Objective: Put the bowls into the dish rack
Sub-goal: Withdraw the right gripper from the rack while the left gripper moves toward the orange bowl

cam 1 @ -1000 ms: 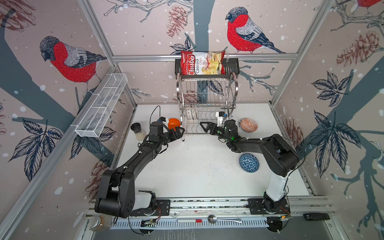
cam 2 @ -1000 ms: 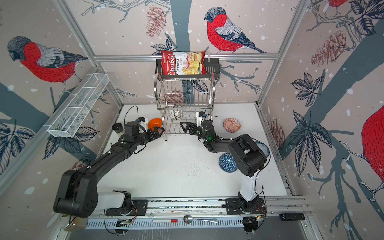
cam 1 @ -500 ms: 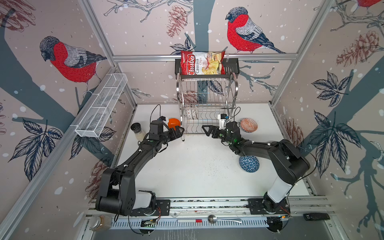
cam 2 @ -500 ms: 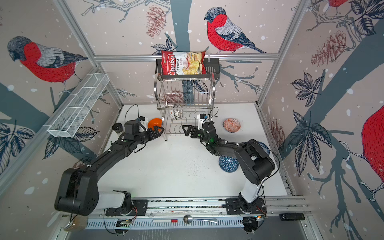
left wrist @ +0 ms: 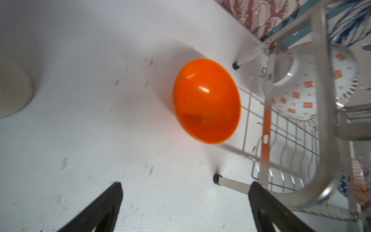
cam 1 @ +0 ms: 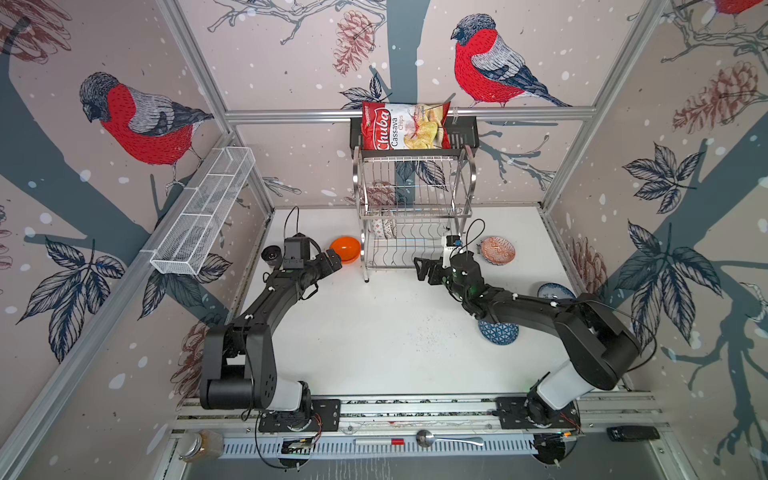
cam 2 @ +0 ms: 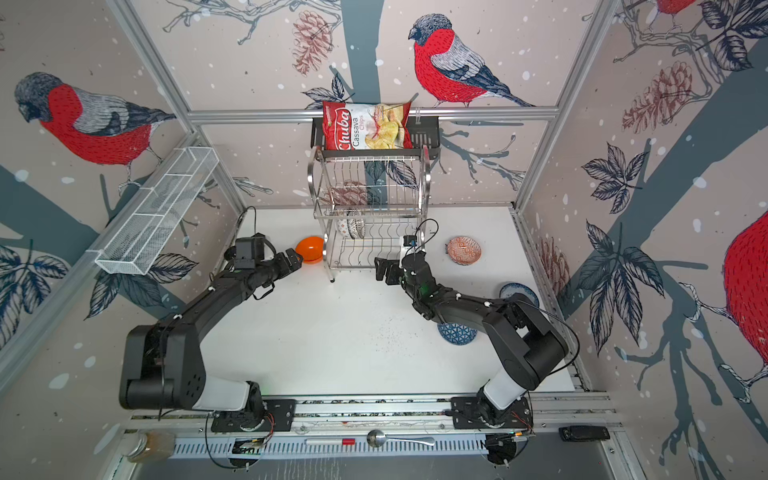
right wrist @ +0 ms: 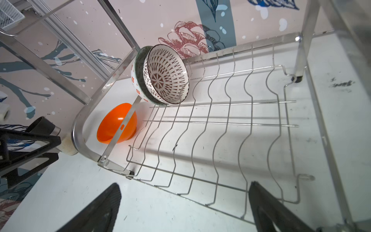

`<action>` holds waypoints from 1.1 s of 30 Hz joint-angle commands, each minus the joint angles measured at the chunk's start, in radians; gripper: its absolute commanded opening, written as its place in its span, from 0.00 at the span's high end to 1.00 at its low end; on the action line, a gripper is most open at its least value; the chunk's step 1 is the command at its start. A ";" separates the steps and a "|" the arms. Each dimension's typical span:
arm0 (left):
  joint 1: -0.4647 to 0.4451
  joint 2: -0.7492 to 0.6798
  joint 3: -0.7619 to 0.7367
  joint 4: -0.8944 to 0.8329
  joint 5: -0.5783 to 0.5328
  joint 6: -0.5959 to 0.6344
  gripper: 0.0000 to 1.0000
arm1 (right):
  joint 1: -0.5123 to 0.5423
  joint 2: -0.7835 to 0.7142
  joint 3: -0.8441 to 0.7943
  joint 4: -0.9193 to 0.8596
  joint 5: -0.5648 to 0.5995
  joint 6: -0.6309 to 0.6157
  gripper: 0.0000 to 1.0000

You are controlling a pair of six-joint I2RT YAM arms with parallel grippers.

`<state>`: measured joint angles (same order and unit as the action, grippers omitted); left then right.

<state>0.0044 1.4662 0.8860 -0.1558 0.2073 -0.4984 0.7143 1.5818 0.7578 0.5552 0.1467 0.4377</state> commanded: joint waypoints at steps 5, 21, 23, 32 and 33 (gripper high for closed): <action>0.018 0.163 0.105 -0.124 0.018 0.017 0.02 | 0.114 -0.077 -0.034 0.059 0.248 -0.225 0.00; 0.019 0.341 0.300 -0.146 -0.068 -0.032 0.02 | 0.171 -0.165 -0.098 0.157 0.396 -0.251 0.00; 0.018 0.348 0.309 -0.133 -0.055 -0.038 0.03 | 0.169 -0.164 -0.099 0.160 0.427 -0.223 0.01; 0.019 0.401 0.375 -0.133 -0.074 -0.025 0.21 | 0.194 -0.144 -0.073 0.132 0.501 -0.258 0.00; 0.019 0.402 0.374 -0.130 -0.081 -0.027 0.22 | 0.193 -0.150 -0.078 0.137 0.508 -0.263 0.00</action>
<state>0.0219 1.8614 1.2510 -0.2920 0.1539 -0.5339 0.9051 1.4406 0.6884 0.6575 0.6071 0.1883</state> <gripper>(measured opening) 0.778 0.995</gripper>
